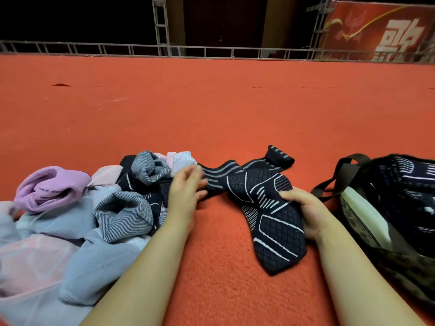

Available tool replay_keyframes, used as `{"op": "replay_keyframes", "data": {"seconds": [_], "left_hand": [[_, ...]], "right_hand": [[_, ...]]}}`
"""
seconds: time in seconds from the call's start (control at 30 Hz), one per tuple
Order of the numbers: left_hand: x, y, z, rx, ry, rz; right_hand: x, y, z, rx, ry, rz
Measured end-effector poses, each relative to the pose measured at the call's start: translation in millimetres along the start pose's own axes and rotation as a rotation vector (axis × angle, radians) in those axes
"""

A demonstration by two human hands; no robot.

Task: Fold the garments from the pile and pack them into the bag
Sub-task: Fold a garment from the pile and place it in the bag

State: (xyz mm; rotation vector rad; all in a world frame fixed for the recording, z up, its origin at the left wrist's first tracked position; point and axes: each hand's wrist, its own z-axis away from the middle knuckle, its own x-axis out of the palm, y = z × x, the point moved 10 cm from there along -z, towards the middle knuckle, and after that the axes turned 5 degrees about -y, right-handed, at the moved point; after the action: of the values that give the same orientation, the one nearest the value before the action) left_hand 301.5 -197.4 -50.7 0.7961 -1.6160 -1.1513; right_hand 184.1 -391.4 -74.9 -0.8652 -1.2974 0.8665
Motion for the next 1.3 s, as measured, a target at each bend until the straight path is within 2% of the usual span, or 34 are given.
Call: {"op": "replay_keyframes", "data": {"seconds": [0.07, 0.2, 0.27, 0.33, 0.4, 0.47, 0.57, 0.67, 0.77, 0.87, 0.9, 0.93, 0.97, 1.03, 1.1, 1.23, 1.3], "left_hand": [[21.4, -10.3, 5.0, -0.040, -0.164, -0.222], [39.9, -28.8, 13.4, -0.108, -0.386, -0.391], [39.7, -28.0, 16.7, -0.133, -0.376, -0.371], [30.5, -16.3, 12.2, -0.088, -0.269, -0.335], [21.3, -5.6, 6.0, -0.016, -0.184, -0.383], [18.1, -8.3, 4.6, -0.031, -0.180, -0.568], [20.5, -22.1, 10.5, -0.093, -0.254, -0.904], [30.6, -23.6, 16.6, -0.070, -0.345, -1.127], [42.4, -32.5, 23.8, -0.115, -0.553, -0.944], [49.3, -44.5, 33.9, -0.194, -0.767, -0.715], [49.9, -43.1, 33.6, -0.179, -0.762, -0.677], [49.7, -34.8, 29.0, -0.125, -0.690, -0.620], [46.2, -21.0, 21.8, -0.048, -0.558, -0.561], [31.1, 10.7, 12.5, 0.135, -0.252, -0.490], [19.7, 22.9, 10.7, 0.207, -0.093, -0.498], [13.1, -8.8, 8.3, 0.012, -0.145, -0.580], [15.9, -13.7, 8.1, 0.036, -0.198, -0.733]], "right_hand": [[4.9, 3.3, 3.2, 0.054, -0.053, 0.007], [31.5, 12.9, 13.0, 0.140, -0.294, 0.069], [37.3, 14.3, 14.6, 0.148, -0.380, 0.053], [43.8, 13.4, 17.3, 0.151, -0.467, 0.014], [37.7, 17.3, 18.3, 0.193, -0.421, 0.025], [26.4, 24.4, 20.0, 0.286, -0.301, 0.082], [5.8, 22.9, 24.7, 0.385, -0.069, 0.322], [13.4, 16.3, 30.0, 0.402, -0.045, 0.444], [15.3, 22.1, 33.8, 0.443, -0.058, 0.381], [17.8, 18.6, 28.8, 0.392, -0.070, 0.391], [20.1, 18.1, 28.7, 0.385, -0.077, 0.375], [23.5, 18.5, 30.4, 0.392, -0.079, 0.341], [28.6, 19.7, 32.4, 0.400, -0.106, 0.292], [47.2, 21.3, 34.3, 0.375, -0.286, 0.275], [52.7, 19.5, 28.2, 0.297, -0.351, 0.293], [25.5, 18.4, 13.5, 0.236, -0.140, 0.224], [13.4, 20.6, 11.7, 0.277, -0.043, 0.383]]}}
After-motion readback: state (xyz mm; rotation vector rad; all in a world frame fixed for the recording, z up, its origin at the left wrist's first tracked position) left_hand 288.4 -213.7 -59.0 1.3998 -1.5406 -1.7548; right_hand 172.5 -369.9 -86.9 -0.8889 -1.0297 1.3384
